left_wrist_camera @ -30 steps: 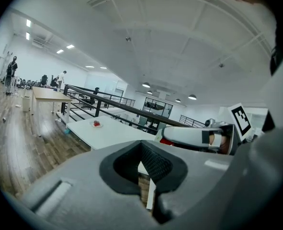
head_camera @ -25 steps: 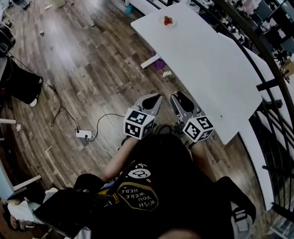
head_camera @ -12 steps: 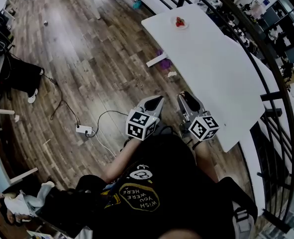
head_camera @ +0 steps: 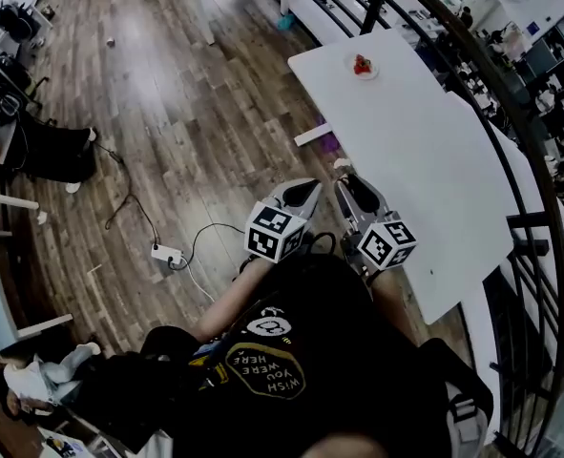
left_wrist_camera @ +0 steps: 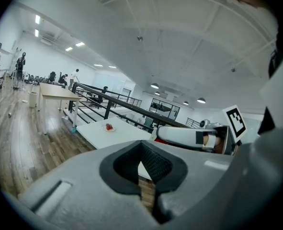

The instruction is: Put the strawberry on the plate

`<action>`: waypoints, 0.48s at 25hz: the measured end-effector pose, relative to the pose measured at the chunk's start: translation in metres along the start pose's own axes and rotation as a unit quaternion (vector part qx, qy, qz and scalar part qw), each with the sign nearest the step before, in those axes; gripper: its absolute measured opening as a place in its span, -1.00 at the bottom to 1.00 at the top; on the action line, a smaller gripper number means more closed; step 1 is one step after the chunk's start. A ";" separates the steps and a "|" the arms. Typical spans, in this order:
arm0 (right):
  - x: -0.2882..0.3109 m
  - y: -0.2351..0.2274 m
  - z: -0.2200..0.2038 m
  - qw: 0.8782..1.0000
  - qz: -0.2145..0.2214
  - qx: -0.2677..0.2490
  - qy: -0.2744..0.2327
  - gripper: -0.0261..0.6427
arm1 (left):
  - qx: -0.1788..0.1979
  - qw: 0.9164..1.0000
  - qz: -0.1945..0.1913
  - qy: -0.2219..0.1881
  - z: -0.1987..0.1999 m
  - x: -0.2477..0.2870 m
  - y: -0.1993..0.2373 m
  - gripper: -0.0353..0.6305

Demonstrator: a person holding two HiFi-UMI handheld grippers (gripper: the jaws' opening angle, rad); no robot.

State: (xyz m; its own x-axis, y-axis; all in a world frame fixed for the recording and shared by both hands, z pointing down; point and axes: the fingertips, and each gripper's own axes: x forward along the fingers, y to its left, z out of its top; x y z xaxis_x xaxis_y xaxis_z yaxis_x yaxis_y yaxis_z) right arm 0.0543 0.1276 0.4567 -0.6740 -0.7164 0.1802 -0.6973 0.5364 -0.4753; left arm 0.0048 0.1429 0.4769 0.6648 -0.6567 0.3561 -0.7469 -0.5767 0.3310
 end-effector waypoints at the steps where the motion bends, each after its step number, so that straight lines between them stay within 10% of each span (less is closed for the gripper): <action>1: 0.003 -0.004 0.002 1.000 0.005 0.001 -0.001 -0.50 | 0.005 1.000 0.001 0.002 0.003 0.005 0.000 -0.89; 12: 0.036 -0.030 0.026 1.000 0.021 0.011 -0.009 -0.50 | 0.011 1.000 0.015 0.007 0.025 0.034 0.026 -0.89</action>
State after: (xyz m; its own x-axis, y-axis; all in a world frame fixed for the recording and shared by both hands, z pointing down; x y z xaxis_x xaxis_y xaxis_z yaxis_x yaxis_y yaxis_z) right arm 0.0574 0.0737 0.4549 -0.6981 -0.7013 0.1445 -0.6630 0.5568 -0.5004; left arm 0.0073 0.0936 0.4755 0.6419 -0.6672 0.3781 -0.7667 -0.5675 0.3002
